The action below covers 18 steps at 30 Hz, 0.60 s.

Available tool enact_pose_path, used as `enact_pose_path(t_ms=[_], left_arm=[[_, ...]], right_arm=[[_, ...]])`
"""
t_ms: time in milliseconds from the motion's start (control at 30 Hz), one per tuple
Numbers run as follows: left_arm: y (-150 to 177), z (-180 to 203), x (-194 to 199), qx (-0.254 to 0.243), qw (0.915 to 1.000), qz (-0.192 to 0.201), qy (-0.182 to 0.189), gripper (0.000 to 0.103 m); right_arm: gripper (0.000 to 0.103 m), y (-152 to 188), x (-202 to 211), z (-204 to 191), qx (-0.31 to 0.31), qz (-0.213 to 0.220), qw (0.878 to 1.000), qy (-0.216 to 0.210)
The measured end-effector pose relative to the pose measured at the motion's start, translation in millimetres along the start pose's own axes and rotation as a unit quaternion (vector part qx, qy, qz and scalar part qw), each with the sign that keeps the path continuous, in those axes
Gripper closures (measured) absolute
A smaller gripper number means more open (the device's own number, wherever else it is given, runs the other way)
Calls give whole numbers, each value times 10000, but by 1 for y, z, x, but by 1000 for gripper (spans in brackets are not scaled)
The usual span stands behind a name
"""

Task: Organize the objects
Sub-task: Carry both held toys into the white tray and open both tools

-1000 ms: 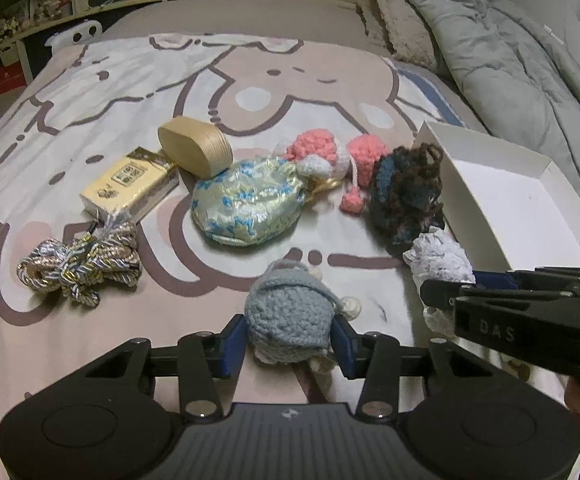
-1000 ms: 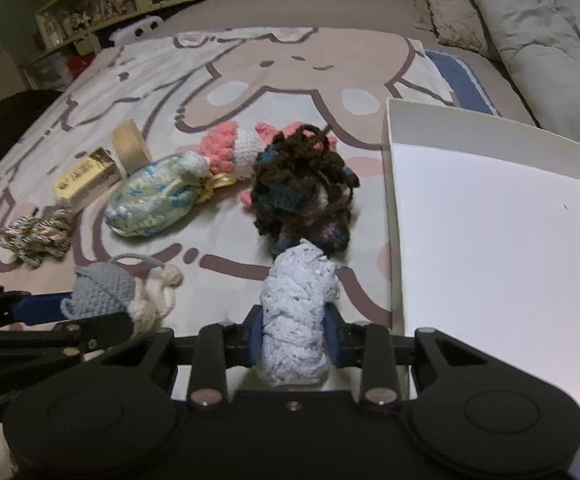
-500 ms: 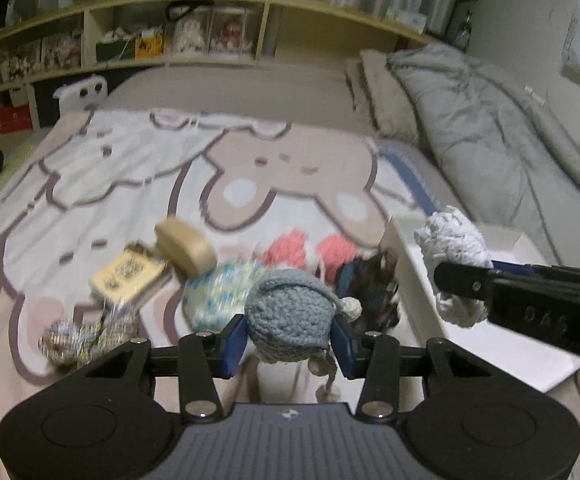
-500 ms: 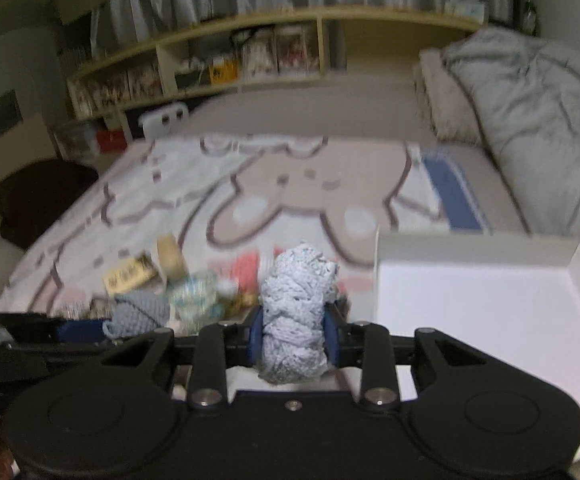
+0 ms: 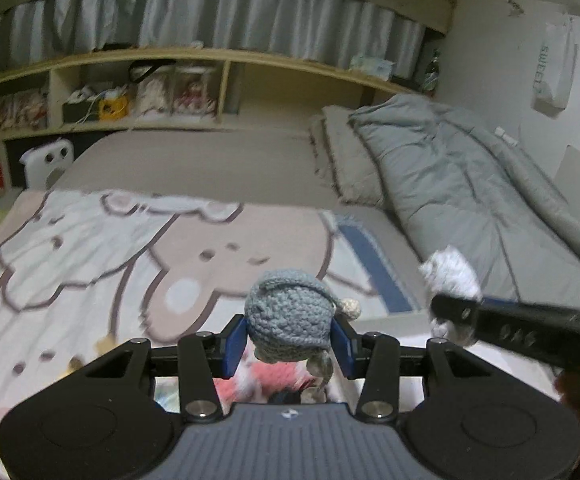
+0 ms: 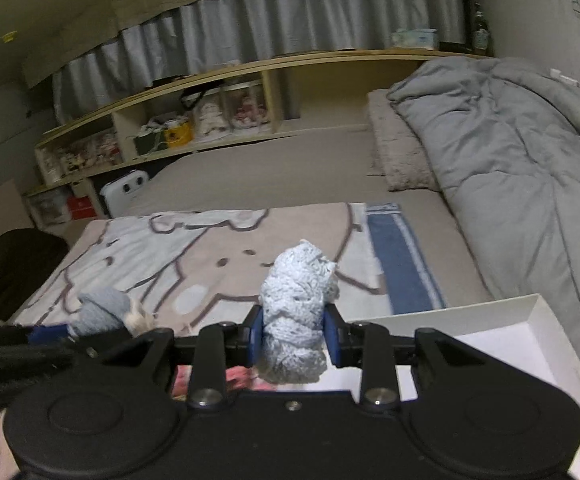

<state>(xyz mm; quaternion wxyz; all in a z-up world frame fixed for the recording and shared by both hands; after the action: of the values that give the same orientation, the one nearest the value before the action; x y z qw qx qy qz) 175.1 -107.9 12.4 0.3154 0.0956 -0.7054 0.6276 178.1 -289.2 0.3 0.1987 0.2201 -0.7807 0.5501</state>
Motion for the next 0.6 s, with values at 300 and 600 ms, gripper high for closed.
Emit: enact_pose_path(t_ms=[300,600], left_arm=[[-20,51,-54,-31,9986,157,513,56],[9,87,-116,-380,9949,-370,853,56]], right_arm=[[70,-2,-31,60,-182,-152,9992,313],[70,18,-57,94,-75,-728,9967,345]])
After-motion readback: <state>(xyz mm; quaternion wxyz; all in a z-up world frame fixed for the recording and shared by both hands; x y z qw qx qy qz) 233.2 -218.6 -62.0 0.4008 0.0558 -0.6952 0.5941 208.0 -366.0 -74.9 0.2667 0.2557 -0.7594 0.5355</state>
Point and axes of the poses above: each gripper's, at about its wrist camera, not at the fingertips, and x roughly against the way its jaws point, z to its right, y to its underside, the point moved 1 cm from there along -x, roughly the way its jaws point, and after that the axes turned 12 degrees about -x, right-handed, at the moved point
